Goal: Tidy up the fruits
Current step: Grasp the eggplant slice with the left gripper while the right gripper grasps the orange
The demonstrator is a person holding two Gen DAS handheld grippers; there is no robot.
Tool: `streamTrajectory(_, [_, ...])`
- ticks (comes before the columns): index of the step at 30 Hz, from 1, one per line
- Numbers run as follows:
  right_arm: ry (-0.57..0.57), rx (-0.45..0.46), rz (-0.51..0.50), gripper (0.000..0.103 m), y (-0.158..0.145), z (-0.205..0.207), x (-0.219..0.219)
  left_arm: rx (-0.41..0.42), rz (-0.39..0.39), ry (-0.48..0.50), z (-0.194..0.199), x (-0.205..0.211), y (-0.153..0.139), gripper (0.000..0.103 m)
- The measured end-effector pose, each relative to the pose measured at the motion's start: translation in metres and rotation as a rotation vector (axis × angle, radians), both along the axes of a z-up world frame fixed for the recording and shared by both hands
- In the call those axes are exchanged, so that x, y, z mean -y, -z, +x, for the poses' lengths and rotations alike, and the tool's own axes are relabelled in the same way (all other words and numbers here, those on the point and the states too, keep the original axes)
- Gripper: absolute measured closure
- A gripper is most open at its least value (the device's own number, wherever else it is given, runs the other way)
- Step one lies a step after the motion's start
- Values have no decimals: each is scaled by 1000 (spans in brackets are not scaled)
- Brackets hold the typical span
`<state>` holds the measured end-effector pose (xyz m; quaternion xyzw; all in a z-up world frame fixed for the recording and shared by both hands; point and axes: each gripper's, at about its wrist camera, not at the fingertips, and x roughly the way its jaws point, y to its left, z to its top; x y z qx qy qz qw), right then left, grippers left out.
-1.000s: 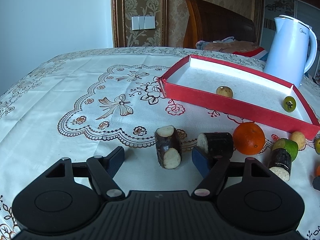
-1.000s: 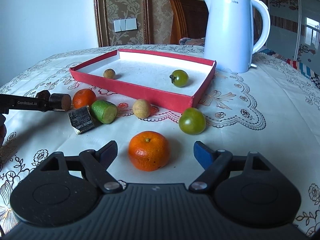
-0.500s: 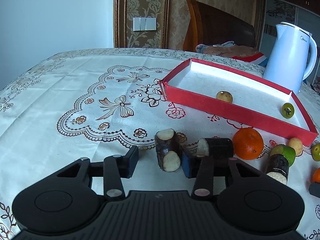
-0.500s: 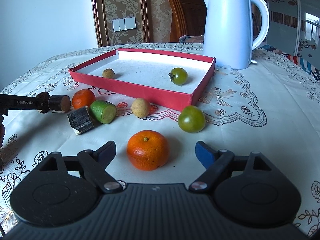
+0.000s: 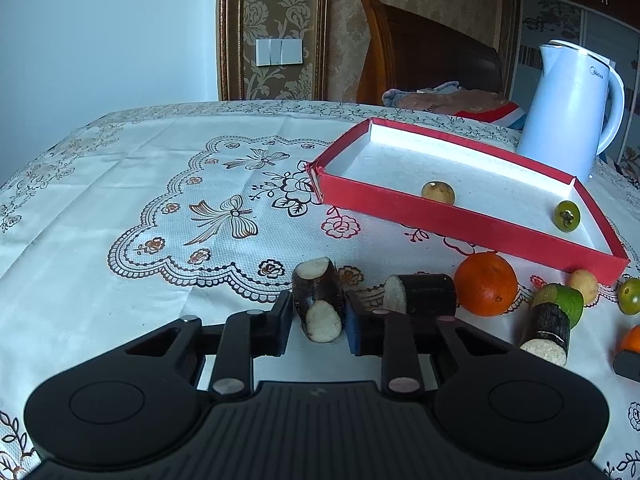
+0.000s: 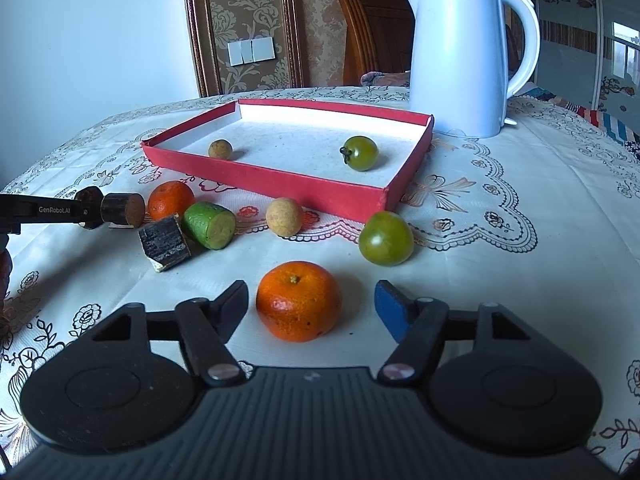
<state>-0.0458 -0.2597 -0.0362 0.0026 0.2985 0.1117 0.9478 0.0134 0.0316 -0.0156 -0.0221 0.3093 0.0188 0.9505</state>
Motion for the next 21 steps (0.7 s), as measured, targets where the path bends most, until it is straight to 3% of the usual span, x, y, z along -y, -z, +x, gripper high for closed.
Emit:
streamTrajectory(9, [-27,10,0,62,-1,-2,-2,7,3,-4,-1,-1,-1,77])
streamTrajectory(21, [-24,40,-10,62,-3,-6,-4,24,-2,-9,-4,-4,-3,78])
